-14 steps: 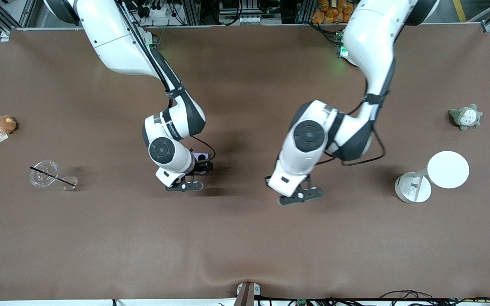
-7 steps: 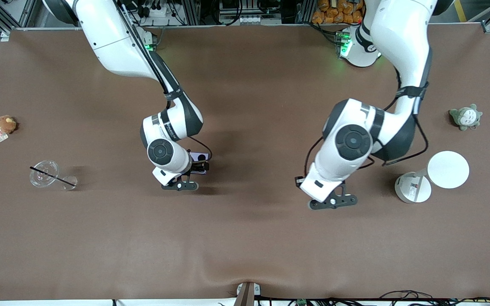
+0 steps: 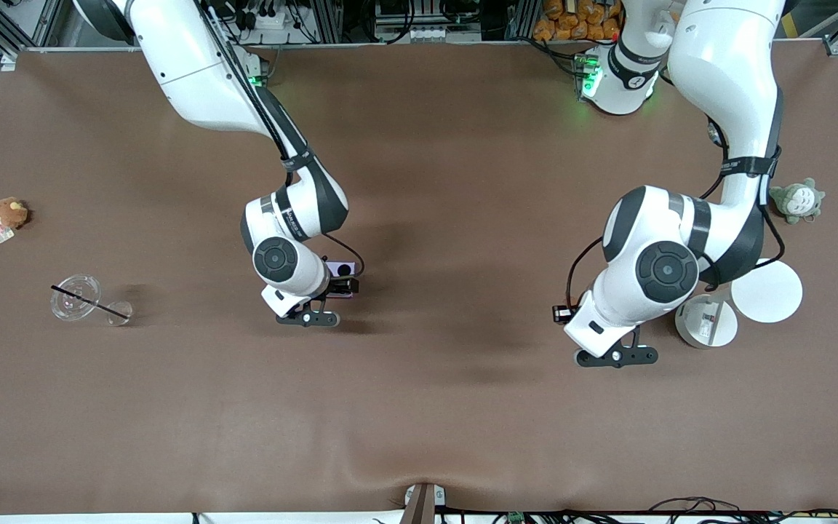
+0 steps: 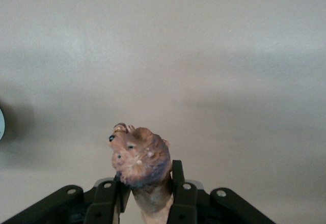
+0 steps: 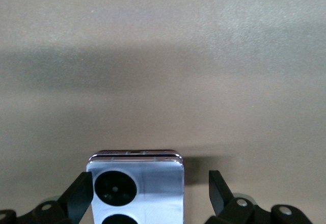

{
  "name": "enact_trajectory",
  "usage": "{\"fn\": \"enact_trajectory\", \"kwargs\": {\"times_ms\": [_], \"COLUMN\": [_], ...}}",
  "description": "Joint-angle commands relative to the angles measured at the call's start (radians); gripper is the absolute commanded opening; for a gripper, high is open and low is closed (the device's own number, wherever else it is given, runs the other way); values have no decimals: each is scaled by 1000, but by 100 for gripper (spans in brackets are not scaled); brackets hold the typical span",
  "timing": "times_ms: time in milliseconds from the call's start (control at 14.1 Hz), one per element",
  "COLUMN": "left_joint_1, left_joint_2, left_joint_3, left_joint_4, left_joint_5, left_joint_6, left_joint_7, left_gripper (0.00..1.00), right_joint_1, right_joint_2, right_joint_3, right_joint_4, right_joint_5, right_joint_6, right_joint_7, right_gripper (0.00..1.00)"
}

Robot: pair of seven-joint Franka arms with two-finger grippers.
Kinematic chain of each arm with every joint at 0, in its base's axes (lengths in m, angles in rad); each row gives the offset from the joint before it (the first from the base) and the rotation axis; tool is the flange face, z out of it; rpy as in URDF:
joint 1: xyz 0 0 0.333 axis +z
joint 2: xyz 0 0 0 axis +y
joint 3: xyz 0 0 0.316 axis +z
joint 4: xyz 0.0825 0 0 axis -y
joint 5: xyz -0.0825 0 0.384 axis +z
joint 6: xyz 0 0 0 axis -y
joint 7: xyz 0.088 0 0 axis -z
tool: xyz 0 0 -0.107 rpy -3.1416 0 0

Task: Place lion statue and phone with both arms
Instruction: 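Carry the lion toward the lamp while the right gripper carries the phone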

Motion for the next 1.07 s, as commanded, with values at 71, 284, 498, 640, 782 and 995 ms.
{"fn": "enact_trajectory", "kwargs": {"times_ms": [71, 284, 498, 640, 782, 995], "left_joint_1": [58, 162, 210, 221, 242, 273], "left_joint_2": [-52, -71, -60, -60, -42, -20], "left_joint_3": [-4, -15, -27, -27, -27, -27], "left_joint_4": [-114, -215, -299, -353, -379, -379], "left_joint_5": [58, 128, 128, 127, 127, 128], "left_joint_6": [16, 112, 270, 357, 433, 468], "left_joint_7": [48, 182, 240, 274, 324, 404], "left_gripper": [0, 0, 0, 0, 0, 0], "right_joint_1": [11, 10, 11, 11, 18, 30], "right_joint_2": [-11, -8, -5, -3, 9, 18], "right_joint_3": [5, 3, 3, 5, 5, 5], "right_joint_4": [-3, -5, -6, -8, -8, -8], "right_joint_5": [-10, -16, -14, -14, -14, -14], "right_joint_6": [8, 8, 8, 8, 8, 8], "right_joint_7": [15, 9, 11, 11, 11, 14], "right_gripper": [100, 100, 100, 100, 100, 100]}}
